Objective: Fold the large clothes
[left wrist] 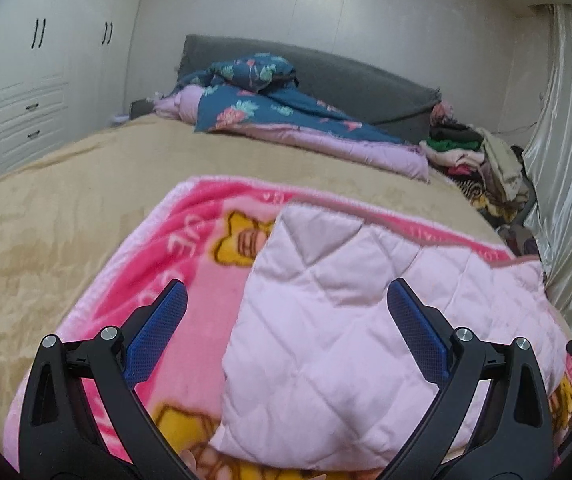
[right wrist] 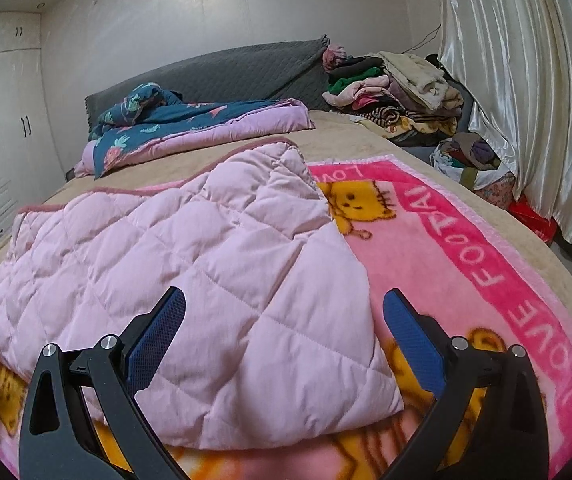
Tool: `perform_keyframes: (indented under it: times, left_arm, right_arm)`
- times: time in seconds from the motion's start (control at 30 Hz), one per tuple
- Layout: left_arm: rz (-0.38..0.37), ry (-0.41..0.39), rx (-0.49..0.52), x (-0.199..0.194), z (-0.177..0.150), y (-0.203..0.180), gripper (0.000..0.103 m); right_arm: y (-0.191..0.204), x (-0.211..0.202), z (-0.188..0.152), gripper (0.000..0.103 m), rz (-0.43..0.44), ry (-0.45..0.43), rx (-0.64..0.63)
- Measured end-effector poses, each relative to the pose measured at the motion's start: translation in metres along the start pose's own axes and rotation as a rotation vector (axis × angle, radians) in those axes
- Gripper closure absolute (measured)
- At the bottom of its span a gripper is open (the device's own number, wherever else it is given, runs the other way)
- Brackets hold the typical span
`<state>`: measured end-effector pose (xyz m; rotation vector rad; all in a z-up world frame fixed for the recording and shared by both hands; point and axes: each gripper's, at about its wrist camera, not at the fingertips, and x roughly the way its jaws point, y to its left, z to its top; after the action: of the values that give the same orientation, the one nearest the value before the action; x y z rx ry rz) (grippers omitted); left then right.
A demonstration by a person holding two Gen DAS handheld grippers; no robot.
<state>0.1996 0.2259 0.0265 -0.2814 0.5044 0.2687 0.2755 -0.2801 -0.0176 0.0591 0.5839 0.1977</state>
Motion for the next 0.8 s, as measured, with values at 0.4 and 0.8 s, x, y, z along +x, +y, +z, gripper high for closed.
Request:
perform_keyframes:
  times: [0.4, 0.8]
  left_arm:
    - [0.017, 0.191, -0.044, 0.037, -0.058, 0.013, 0.009]
    - [-0.057, 0.269, -0.124, 0.062, -0.084, 0.019, 0.018]
  right_arm:
    - [-0.008, 0.006, -0.013, 0.004, 0.001, 0.053, -0.023]
    - [-0.013, 0.043, -0.026, 0.012, 0.022, 0.113, -0.11]
